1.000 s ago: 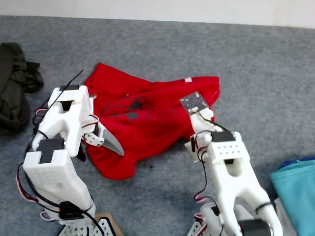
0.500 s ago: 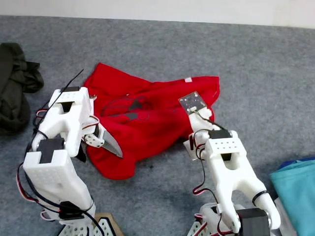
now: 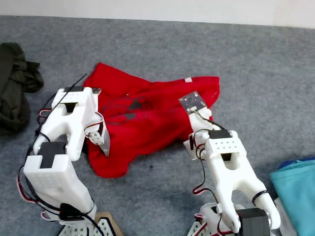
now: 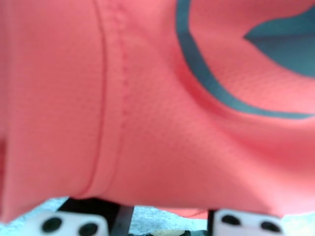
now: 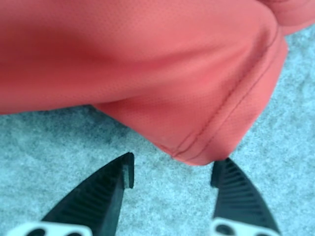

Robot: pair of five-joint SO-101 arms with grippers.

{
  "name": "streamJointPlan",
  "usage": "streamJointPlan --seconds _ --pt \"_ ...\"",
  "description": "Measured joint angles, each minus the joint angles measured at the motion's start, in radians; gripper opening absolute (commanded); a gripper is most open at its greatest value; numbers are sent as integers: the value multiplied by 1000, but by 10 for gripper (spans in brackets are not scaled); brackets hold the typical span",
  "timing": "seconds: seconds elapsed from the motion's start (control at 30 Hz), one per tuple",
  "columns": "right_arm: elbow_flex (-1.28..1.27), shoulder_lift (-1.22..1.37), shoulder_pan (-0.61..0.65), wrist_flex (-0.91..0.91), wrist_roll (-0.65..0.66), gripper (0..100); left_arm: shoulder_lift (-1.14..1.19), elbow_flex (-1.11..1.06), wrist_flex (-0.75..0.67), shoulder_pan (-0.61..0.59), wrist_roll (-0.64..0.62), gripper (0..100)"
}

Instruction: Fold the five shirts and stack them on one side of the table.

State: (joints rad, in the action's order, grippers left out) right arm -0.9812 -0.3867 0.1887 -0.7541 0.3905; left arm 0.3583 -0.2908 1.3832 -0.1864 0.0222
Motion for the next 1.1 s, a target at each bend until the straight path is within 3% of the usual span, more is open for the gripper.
streamJointPlan --seconds 0.17,0.47,0.6,0.67,0.87,1.1 --pt "0 0 2 0 0 163 -3 2 -2 68 3 2" --pt "0 0 0 0 0 157 -3 3 -14 87 51 6" --pt "0 0 0 0 0 49 -2 21 -5 87 51 6" --pt "0 0 0 0 0 2 3 63 51 92 55 6" --pt "0 0 0 0 0 7 5 259 249 114 58 6" --pt "0 0 0 -2 0 7 5 356 342 149 58 6"
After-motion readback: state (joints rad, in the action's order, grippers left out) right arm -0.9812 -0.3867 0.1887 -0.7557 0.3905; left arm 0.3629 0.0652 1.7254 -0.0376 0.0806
